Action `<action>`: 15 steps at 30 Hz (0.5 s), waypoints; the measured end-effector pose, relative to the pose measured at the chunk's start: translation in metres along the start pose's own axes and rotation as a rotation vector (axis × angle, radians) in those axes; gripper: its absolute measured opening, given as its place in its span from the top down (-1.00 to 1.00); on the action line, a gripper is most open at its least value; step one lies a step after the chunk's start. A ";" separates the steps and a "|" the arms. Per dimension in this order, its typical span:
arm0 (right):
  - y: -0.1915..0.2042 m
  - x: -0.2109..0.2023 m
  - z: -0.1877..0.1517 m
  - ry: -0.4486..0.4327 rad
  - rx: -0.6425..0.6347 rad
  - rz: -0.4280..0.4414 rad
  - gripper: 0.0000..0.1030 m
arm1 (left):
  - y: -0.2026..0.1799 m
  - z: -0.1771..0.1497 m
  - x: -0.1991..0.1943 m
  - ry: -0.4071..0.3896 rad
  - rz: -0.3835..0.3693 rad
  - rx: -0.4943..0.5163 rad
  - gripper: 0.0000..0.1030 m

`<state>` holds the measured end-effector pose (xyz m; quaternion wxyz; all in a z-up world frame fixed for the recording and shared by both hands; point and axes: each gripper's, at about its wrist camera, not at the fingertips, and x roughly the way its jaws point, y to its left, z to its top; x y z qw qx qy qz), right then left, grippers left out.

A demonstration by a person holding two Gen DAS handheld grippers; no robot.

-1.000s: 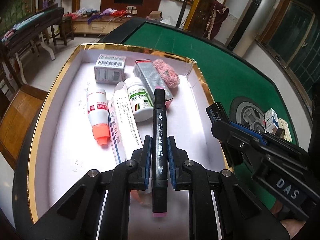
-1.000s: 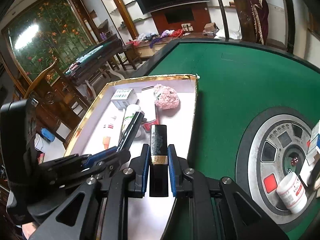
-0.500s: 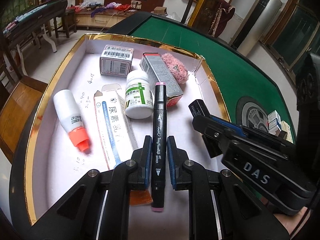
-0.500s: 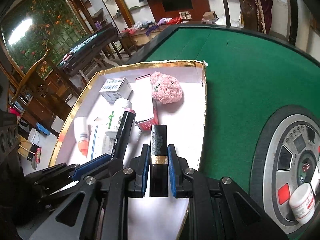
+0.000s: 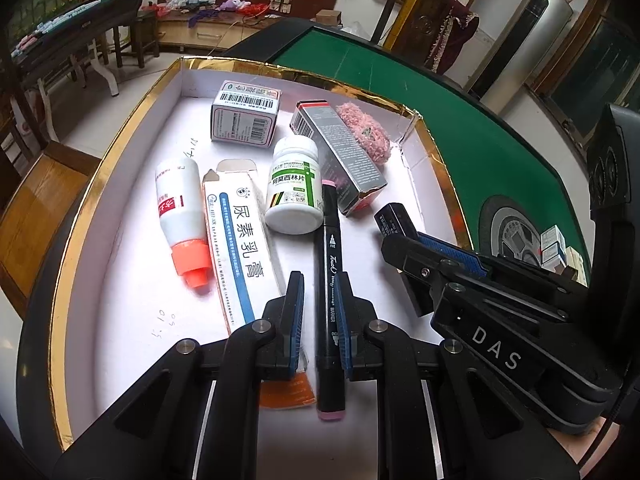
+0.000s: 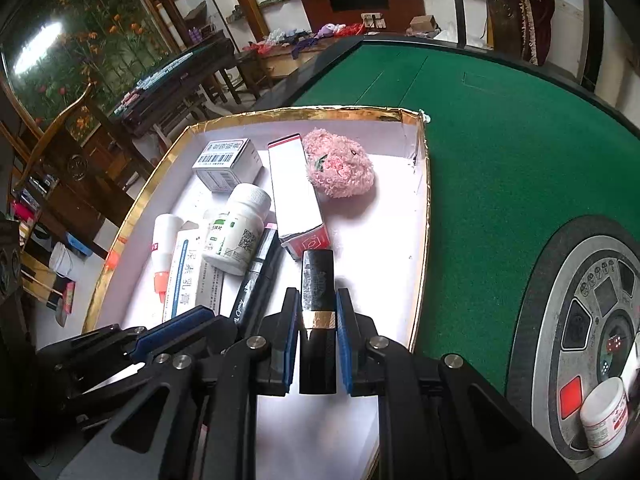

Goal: Organize objects
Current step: 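Lower the marker and lipstick into the white tray and open both tools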

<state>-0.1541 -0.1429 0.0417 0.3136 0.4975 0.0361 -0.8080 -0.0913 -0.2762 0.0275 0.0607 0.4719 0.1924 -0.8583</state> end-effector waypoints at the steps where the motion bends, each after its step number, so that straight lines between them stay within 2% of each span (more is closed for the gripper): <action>1: 0.000 0.000 0.000 0.002 -0.001 -0.003 0.68 | 0.001 0.000 0.000 0.000 -0.003 -0.005 0.72; 15: -0.001 -0.004 0.000 -0.015 0.022 0.030 0.67 | -0.001 0.001 0.000 0.004 -0.001 -0.011 0.72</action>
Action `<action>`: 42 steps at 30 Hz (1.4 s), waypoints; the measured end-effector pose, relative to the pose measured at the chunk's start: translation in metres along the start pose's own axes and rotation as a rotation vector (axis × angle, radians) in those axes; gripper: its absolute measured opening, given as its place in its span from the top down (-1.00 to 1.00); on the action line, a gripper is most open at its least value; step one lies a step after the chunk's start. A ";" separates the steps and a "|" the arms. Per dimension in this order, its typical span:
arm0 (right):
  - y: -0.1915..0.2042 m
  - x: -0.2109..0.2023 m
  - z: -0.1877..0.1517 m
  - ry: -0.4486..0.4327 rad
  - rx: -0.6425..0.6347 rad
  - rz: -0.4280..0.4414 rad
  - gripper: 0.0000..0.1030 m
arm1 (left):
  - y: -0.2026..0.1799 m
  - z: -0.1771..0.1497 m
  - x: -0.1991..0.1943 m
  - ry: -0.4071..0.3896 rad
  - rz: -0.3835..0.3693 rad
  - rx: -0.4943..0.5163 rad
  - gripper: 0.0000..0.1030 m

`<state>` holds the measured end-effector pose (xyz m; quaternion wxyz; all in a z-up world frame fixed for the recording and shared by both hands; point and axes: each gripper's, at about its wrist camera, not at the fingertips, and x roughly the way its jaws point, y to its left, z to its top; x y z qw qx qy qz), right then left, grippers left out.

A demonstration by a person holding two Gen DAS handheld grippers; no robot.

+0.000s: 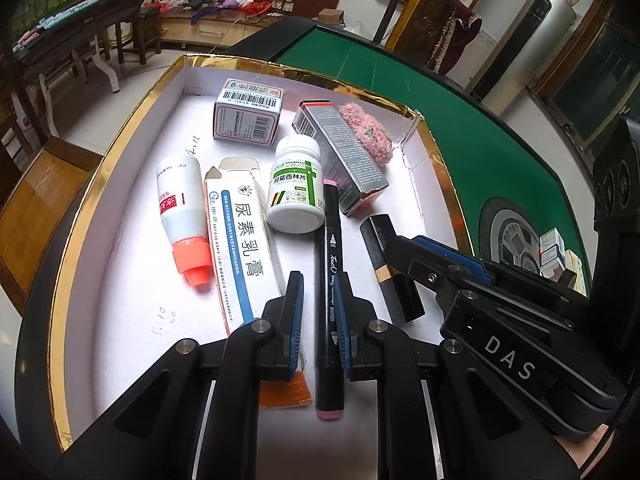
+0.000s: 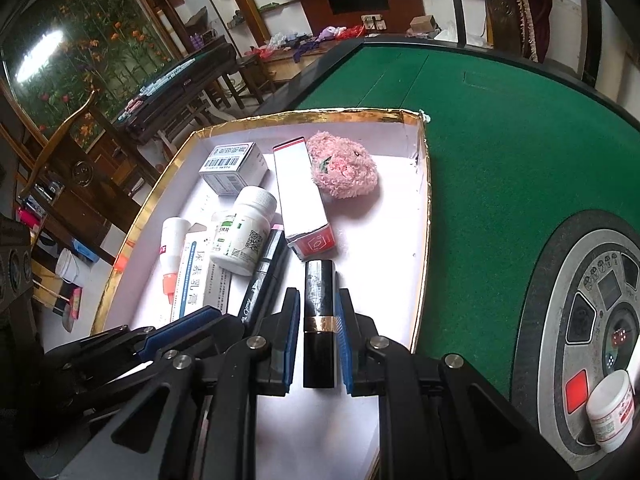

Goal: Organize objects
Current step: 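Lower the marker and lipstick into the white tray and open both tools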

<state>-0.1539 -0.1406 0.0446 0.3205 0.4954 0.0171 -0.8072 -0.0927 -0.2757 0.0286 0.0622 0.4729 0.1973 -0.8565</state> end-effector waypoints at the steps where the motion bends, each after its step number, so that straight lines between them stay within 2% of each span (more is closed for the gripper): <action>1: 0.000 -0.001 0.000 0.000 0.001 0.002 0.67 | 0.000 0.000 0.000 0.000 0.001 0.001 0.72; 12: -0.004 -0.006 -0.008 -0.012 0.018 0.031 0.67 | -0.001 0.000 -0.002 0.000 -0.013 -0.007 0.72; 18: -0.012 -0.028 -0.019 -0.064 0.036 0.075 0.67 | -0.007 -0.001 -0.007 -0.020 -0.031 0.004 0.72; 24: -0.037 -0.063 -0.034 -0.122 0.077 0.119 0.67 | -0.011 0.000 -0.007 -0.023 -0.040 0.013 0.72; 30: -0.079 -0.099 -0.054 -0.170 0.136 0.086 0.67 | -0.017 -0.001 -0.007 -0.026 -0.048 0.023 0.71; 31: -0.089 -0.107 -0.057 -0.185 0.147 0.067 0.67 | -0.018 -0.002 -0.008 -0.028 -0.048 0.027 0.56; 32: -0.099 -0.114 -0.060 -0.197 0.156 0.043 0.67 | -0.020 -0.002 -0.009 -0.032 -0.055 0.031 0.31; 33: -0.108 -0.119 -0.063 -0.208 0.163 0.015 0.67 | -0.022 -0.003 -0.010 -0.038 -0.064 0.038 0.22; 37: -0.145 -0.122 -0.071 -0.213 0.202 -0.096 0.67 | -0.033 -0.005 -0.014 -0.060 -0.075 0.078 0.18; 42: -0.159 -0.120 -0.075 -0.211 0.246 -0.050 0.65 | -0.038 -0.007 -0.012 -0.059 -0.069 0.100 0.18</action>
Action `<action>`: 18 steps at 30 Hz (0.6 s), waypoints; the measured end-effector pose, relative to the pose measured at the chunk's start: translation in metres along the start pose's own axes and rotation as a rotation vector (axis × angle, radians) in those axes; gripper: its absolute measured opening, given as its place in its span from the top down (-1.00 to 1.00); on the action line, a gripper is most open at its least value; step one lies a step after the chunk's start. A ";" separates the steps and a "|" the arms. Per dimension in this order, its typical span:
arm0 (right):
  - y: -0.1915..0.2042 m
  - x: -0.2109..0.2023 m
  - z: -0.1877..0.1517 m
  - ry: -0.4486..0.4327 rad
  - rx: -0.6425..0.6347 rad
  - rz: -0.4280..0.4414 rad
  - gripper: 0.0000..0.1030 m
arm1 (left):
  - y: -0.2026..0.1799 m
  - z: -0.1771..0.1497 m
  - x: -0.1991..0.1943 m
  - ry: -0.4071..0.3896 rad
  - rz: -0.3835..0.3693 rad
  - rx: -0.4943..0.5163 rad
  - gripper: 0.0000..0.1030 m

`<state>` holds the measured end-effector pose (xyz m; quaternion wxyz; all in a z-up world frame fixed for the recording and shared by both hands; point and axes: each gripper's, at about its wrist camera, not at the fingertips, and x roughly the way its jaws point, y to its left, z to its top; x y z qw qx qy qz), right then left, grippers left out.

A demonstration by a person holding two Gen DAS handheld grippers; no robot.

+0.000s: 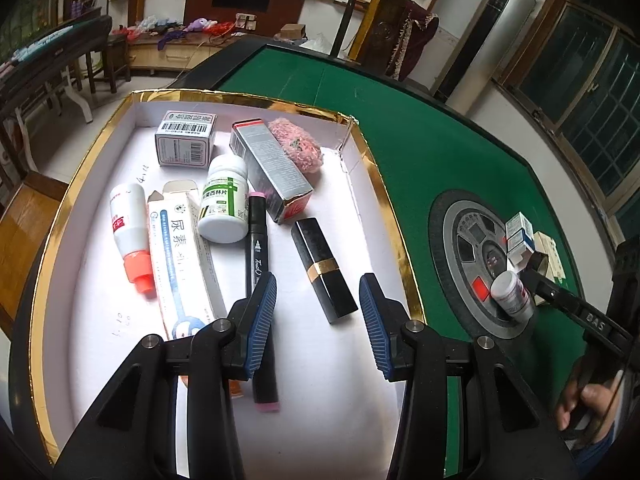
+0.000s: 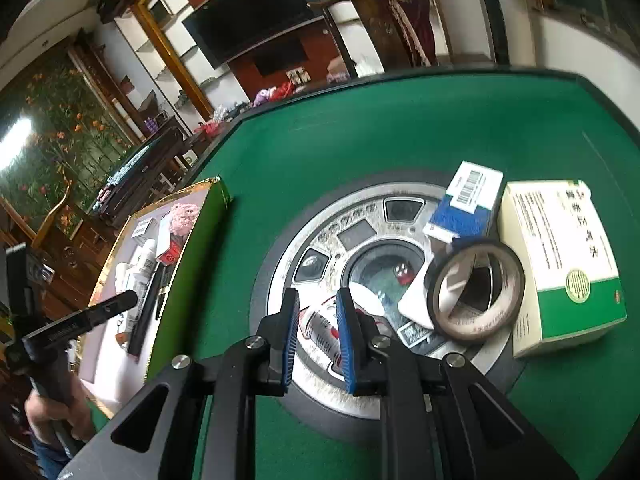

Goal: Organize objects
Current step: 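Lower the marker and lipstick into the white tray and open both tools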

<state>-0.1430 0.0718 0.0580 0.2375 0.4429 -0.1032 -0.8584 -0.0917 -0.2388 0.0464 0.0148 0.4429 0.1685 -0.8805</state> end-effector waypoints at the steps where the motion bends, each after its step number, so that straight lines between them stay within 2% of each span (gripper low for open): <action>1: 0.002 -0.001 -0.001 0.011 -0.004 0.007 0.64 | -0.001 0.000 0.001 0.001 0.000 0.001 0.18; 4: 0.003 -0.002 -0.004 0.002 -0.037 -0.009 0.63 | -0.001 0.000 0.001 0.002 0.001 0.002 0.18; 8: -0.016 0.002 0.001 -0.009 0.028 0.016 0.62 | -0.003 -0.001 0.001 -0.002 -0.001 0.011 0.18; 10: -0.024 0.006 0.000 0.016 0.057 0.015 0.56 | -0.006 -0.001 0.001 -0.002 -0.005 0.019 0.18; 12: -0.026 0.010 -0.004 0.035 0.081 0.057 0.47 | -0.008 -0.002 0.001 -0.003 -0.014 0.025 0.18; 15: -0.017 0.014 -0.010 0.092 0.092 0.148 0.46 | -0.016 -0.003 0.001 -0.001 -0.035 0.050 0.18; 16: -0.013 0.012 -0.010 0.096 0.100 0.191 0.46 | -0.019 -0.004 0.000 -0.002 -0.044 0.059 0.18; 18: -0.011 -0.001 -0.006 0.057 0.096 0.214 0.44 | -0.027 -0.006 -0.002 -0.005 -0.067 0.082 0.18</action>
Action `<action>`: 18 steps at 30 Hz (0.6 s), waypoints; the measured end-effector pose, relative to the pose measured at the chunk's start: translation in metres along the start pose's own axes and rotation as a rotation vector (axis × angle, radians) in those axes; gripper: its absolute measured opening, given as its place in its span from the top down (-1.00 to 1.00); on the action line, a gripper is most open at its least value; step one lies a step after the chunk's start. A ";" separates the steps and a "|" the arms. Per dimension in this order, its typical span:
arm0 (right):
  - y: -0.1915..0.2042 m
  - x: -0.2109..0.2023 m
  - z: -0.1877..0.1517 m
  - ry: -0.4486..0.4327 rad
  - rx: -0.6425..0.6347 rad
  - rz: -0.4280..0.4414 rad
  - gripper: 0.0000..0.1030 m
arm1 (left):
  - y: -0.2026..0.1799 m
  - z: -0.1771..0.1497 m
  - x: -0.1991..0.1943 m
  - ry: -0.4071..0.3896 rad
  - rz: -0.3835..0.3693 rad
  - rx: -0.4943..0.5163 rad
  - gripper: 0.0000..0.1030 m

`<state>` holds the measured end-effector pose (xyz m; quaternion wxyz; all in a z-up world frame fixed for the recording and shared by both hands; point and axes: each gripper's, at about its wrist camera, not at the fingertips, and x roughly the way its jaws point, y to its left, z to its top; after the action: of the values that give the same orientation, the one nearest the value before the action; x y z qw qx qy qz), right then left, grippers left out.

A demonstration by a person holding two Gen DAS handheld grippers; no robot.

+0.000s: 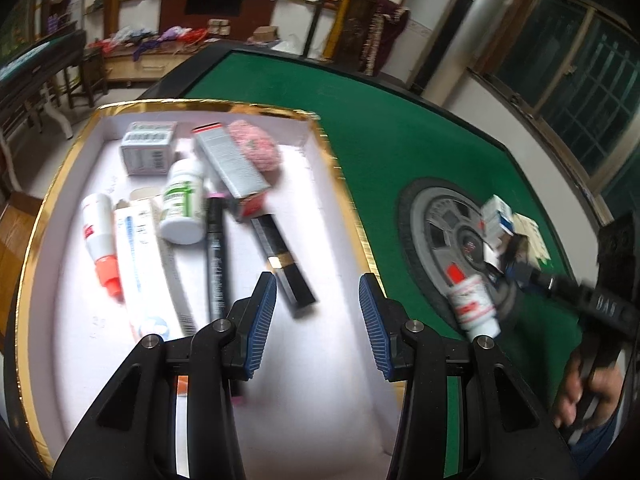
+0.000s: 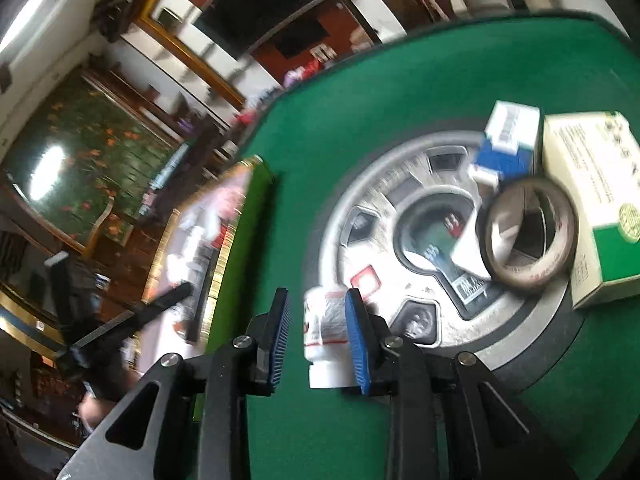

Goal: Organize objects
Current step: 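Lower the marker and lipstick into the white tray and open both tools, then grasp the black tape roll on the table with the right tool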

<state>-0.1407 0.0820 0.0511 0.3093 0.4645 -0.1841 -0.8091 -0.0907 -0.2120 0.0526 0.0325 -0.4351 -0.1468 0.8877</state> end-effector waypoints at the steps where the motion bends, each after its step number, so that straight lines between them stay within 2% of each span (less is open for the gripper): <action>1: 0.002 -0.010 0.003 -0.044 -0.019 -0.029 0.41 | -0.004 -0.001 -0.001 -0.005 -0.006 0.010 0.18; 3: 0.005 -0.028 0.008 -0.135 -0.075 -0.166 0.27 | -0.012 -0.002 -0.003 -0.008 -0.013 0.034 0.18; 5: 0.003 -0.042 0.012 -0.237 -0.139 -0.336 -0.06 | -0.019 -0.004 -0.002 -0.007 -0.012 0.050 0.18; 7: -0.006 -0.048 0.018 -0.304 -0.158 -0.452 -0.15 | -0.024 -0.006 0.000 -0.001 -0.015 0.065 0.18; 9: -0.019 -0.045 0.026 -0.310 -0.131 -0.456 -0.15 | -0.028 -0.007 0.001 -0.003 -0.013 0.078 0.18; 12: -0.040 -0.028 0.035 -0.236 -0.077 -0.370 -0.15 | -0.034 -0.009 0.002 -0.003 -0.015 0.099 0.18; 13: -0.045 -0.020 0.033 -0.199 -0.067 -0.367 -0.15 | -0.035 -0.009 0.003 -0.002 -0.011 0.103 0.18; 15: -0.040 -0.016 0.027 -0.171 -0.113 -0.376 -0.16 | -0.035 -0.010 0.005 0.004 -0.008 0.107 0.18; 18: -0.025 -0.016 0.013 -0.061 -0.160 -0.349 -0.16 | -0.034 -0.010 0.006 0.009 -0.010 0.104 0.18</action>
<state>-0.1541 0.1113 0.0527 0.1944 0.4388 -0.0452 -0.8761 -0.0890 -0.1759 0.0522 0.0598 -0.4359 -0.1026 0.8921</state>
